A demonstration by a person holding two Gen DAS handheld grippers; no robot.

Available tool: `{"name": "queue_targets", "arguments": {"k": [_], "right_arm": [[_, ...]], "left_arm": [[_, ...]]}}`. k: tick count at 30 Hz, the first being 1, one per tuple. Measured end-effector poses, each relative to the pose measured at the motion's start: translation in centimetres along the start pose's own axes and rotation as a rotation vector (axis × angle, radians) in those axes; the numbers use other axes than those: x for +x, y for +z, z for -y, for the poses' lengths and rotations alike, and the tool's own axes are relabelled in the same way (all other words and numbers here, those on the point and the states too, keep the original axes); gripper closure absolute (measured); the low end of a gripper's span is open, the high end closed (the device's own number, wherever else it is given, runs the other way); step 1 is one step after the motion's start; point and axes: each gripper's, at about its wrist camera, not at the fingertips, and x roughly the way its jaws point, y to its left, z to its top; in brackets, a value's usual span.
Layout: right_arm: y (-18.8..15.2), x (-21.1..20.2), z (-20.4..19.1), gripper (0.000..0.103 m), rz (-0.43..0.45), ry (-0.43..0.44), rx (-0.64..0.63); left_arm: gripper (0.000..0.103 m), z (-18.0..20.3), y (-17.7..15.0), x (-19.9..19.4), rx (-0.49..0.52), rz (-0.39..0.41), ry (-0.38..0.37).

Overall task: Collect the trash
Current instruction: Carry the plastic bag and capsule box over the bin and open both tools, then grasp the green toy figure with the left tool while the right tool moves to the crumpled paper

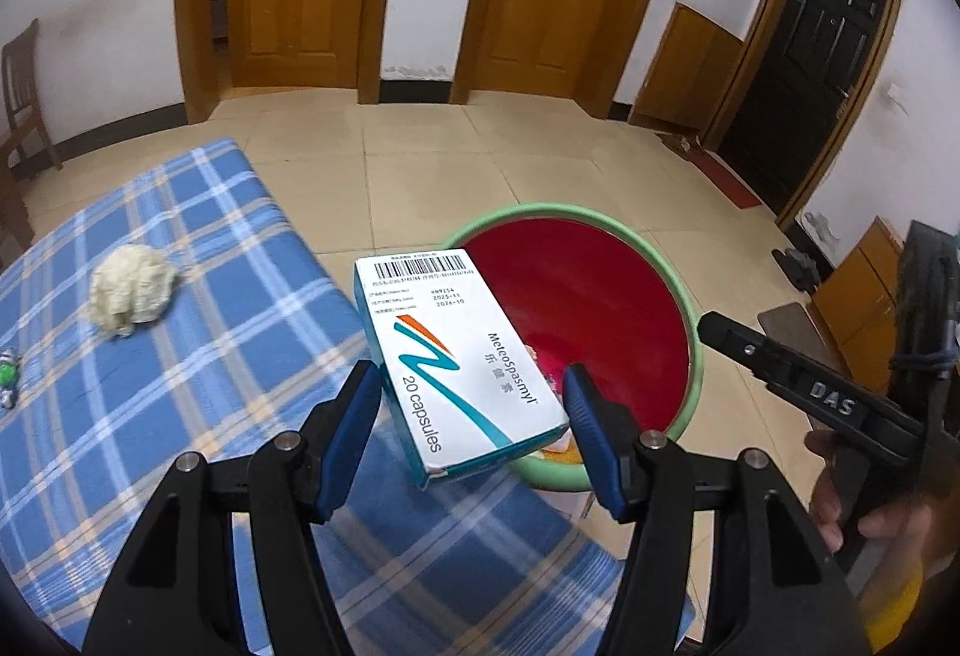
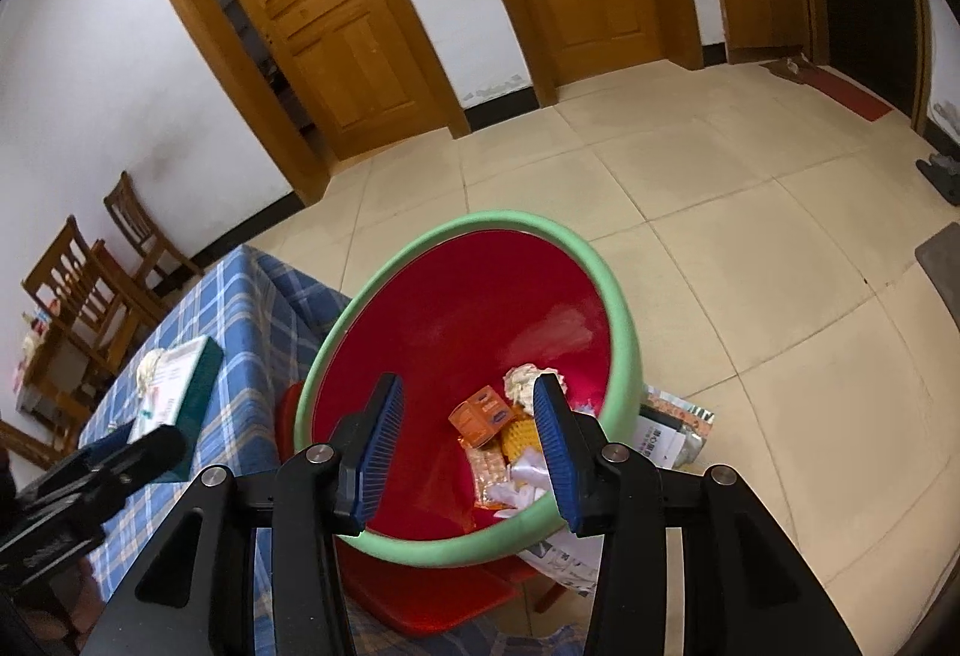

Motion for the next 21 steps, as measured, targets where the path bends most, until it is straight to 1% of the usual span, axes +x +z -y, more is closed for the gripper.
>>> {"name": "queue_targets", "arguments": {"k": [6, 12, 17, 21], "right_arm": [[0.0, -0.5, 1.1, 0.057, 0.007, -0.003, 0.023], [0.0, -0.1, 1.7, 0.057, -0.001, -0.018, 0.049], [0.1, 0.0, 1.9, 0.057, -0.007, -0.018, 0.051], [0.1, 0.0, 1.7, 0.057, -0.009, -0.012, 0.046]], "left_arm": [[0.041, 1.7, 0.2, 2.5, 0.021, -0.035, -0.030], [0.041, 2.7, 0.9, 3.7, 0.023, -0.051, -0.054], [0.041, 1.9, 1.1, 3.4, -0.006, -0.044, -0.042], [0.041, 0.3, 1.1, 2.9, -0.051, -0.040, -0.020]]}}
